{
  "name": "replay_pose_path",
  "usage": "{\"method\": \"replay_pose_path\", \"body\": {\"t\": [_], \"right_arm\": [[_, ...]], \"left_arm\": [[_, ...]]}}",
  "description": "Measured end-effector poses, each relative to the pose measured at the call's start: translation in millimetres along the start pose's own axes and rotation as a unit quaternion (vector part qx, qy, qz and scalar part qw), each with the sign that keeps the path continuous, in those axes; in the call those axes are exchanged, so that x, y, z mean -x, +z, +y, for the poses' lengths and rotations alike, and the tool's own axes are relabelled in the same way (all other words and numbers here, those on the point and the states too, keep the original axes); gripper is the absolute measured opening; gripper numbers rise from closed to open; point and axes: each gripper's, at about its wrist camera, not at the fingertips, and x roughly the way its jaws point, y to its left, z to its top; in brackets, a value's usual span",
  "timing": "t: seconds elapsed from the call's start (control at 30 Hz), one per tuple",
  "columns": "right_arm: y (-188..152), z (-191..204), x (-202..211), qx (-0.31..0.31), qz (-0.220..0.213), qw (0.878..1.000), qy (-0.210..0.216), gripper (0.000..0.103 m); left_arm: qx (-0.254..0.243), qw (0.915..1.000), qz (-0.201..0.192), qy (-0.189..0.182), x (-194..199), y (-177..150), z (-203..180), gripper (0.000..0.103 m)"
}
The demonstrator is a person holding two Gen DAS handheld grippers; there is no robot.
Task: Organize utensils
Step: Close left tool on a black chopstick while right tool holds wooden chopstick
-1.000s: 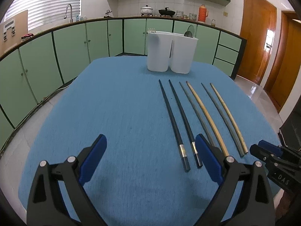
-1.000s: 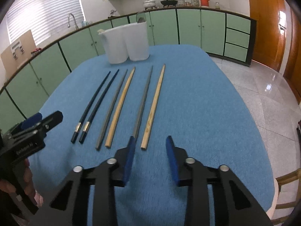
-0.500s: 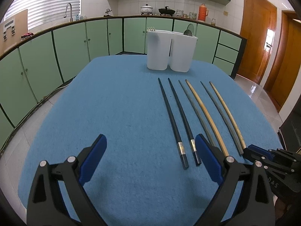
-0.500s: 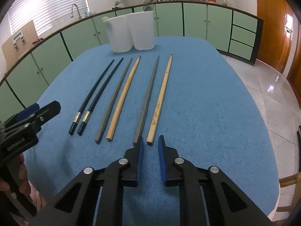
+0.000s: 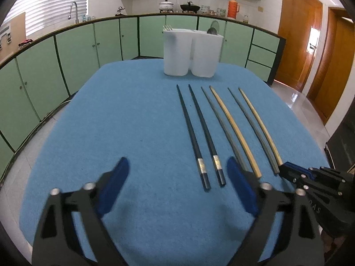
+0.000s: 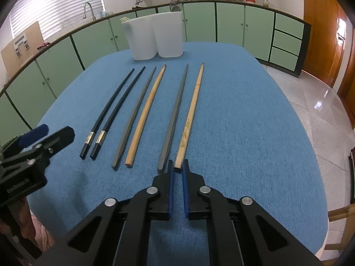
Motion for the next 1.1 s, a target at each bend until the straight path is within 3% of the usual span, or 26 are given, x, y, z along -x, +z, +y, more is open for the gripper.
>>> {"method": "replay_pose_path", "body": {"t": [0.23,0.4,0.97,1.03,1.1], "right_arm": [[1,-1,-1,-0.006,0.000,1.000,0.002,0.007],[1,-2,-2,-0.011,0.002,1.000,0.004,0.007],[1,-1,-4,-0.017,0.000,1.000,0.007,0.007],[1,-1,-5,-0.017,-0.002,1.000,0.007,0.007],[2,-1,-5,-0.016,-0.003,1.000,0.006,0.007]], "left_arm": [[0.009,0.9995,0.030,-0.006,-9,-9,-2,0.073],[0.010,0.9987,0.050,-0.003,-17,-13,-3,0.054],[-0.001,0.9988,0.046,0.019,-19,-23,-16,0.051],[-0.005,0.9988,0.043,0.022,-20,-22,-19,0.046],[-0.010,0.9989,0.041,0.023,-20,-21,-22,0.034]]}}
